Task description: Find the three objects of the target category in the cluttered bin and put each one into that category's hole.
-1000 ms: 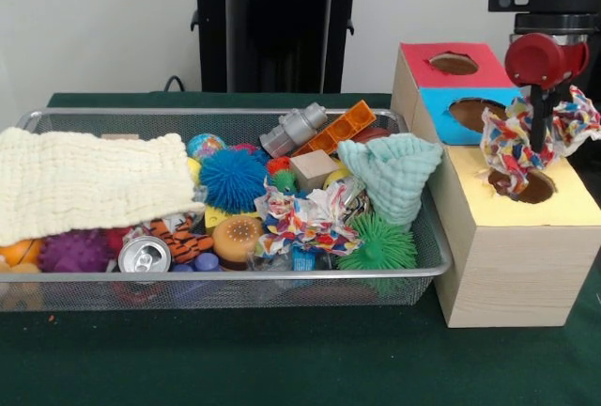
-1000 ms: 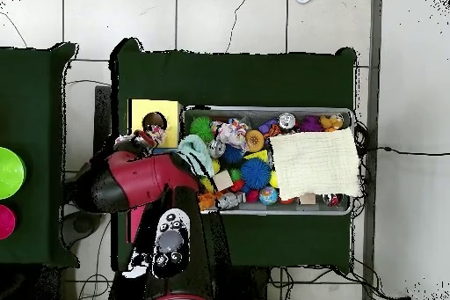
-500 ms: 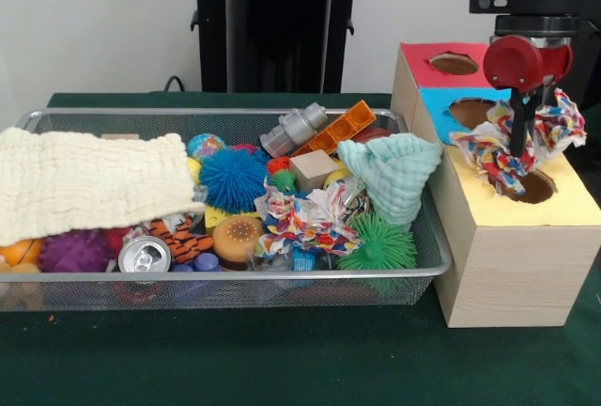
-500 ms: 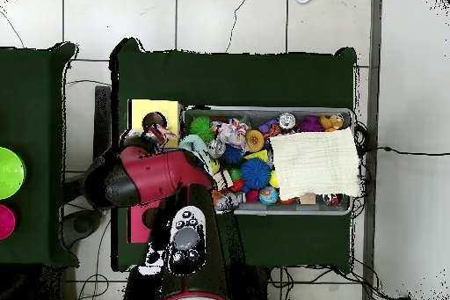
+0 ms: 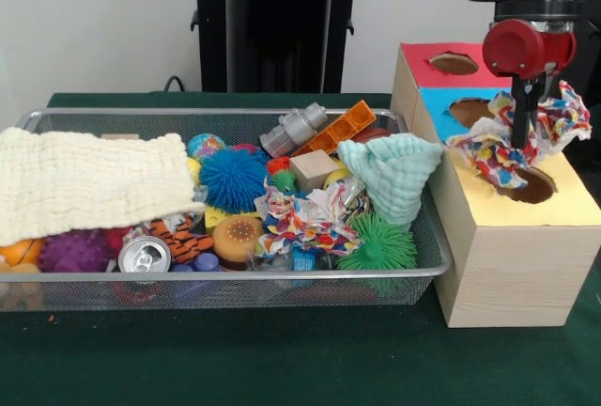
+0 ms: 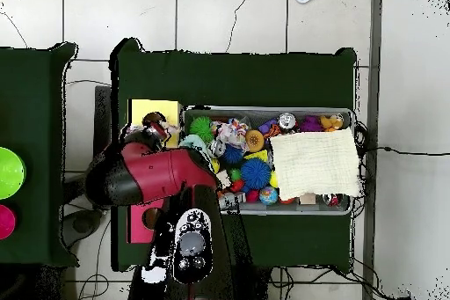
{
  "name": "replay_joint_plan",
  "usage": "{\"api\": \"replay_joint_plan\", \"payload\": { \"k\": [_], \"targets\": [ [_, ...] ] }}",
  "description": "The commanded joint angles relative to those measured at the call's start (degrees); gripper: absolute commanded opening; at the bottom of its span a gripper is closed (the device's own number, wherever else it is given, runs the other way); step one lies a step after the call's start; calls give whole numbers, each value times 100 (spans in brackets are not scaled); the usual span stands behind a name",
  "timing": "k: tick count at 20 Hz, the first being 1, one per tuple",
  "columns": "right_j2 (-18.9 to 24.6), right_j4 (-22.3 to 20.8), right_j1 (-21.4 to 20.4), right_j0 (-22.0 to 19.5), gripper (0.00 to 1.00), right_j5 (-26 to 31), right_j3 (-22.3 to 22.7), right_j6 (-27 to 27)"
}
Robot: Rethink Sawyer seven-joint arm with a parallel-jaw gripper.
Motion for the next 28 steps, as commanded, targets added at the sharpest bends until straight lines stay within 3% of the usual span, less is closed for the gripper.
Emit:
{"api": "replay_joint_plan", "payload": {
  "k": [1,15,28],
  "targets": [
    [416,150,234,-137,0,769,-278,782],
    [421,-44,802,-144,0,317,-662,737],
    [-173,-451,1783,39,0,-304,-1069,729]
  ]
}}
